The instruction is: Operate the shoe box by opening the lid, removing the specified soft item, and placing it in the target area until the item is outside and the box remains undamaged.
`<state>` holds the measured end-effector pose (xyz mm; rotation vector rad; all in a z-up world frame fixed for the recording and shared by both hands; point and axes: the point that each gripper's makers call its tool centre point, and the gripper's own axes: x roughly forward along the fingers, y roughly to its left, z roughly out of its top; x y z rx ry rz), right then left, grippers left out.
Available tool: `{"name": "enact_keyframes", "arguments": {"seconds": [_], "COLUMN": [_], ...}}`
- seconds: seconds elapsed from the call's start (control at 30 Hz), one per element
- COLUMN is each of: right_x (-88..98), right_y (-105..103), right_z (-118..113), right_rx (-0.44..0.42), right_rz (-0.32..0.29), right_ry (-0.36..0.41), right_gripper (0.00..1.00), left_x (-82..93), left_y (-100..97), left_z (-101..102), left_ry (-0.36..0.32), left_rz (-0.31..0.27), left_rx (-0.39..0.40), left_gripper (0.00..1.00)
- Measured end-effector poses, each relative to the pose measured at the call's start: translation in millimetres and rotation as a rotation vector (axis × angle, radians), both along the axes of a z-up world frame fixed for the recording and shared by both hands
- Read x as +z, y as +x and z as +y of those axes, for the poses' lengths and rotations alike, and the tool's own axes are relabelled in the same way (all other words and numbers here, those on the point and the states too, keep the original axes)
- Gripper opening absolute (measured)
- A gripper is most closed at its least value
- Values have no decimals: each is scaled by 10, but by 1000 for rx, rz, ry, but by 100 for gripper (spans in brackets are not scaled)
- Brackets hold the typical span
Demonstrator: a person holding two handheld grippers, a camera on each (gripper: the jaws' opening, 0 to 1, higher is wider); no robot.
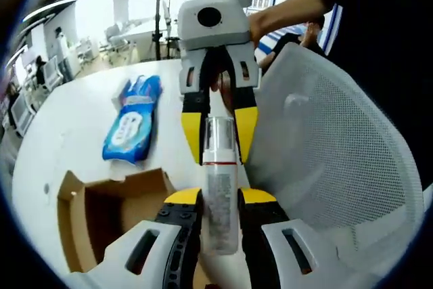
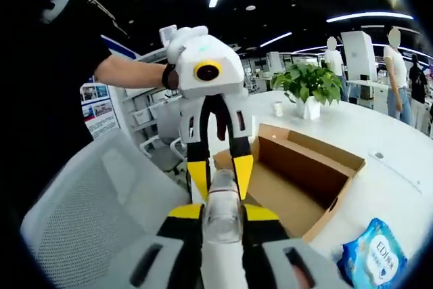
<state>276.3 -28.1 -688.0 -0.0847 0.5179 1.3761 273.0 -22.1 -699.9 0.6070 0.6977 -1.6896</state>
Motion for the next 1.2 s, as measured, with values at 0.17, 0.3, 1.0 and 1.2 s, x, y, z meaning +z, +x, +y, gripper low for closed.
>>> {"name": "enact_keyframes", "arguments": {"seconds": [0.17, 0.3, 1.0, 1.2], "right_x": [-11, -14, -81, -106], "right_y": [14, 26, 95, 107], "right_z": [5, -3, -171, -219], "right_rx": [-17, -28, -97, -101], "right_rz": [12, 21, 73, 75], "right_ry": [5, 12, 11, -6], "right_gripper": [17, 17, 16, 16], "left_x": [-21, -26, -16, 31], "left_y": [1, 11, 101, 199], "left_z": [-6, -12, 82, 133], "left_ry": [5, 2, 1, -23], "left_rz": [2, -2, -6, -7], "left_rx": [8, 16, 78, 147], "left_gripper": [20, 21, 28, 28]}}
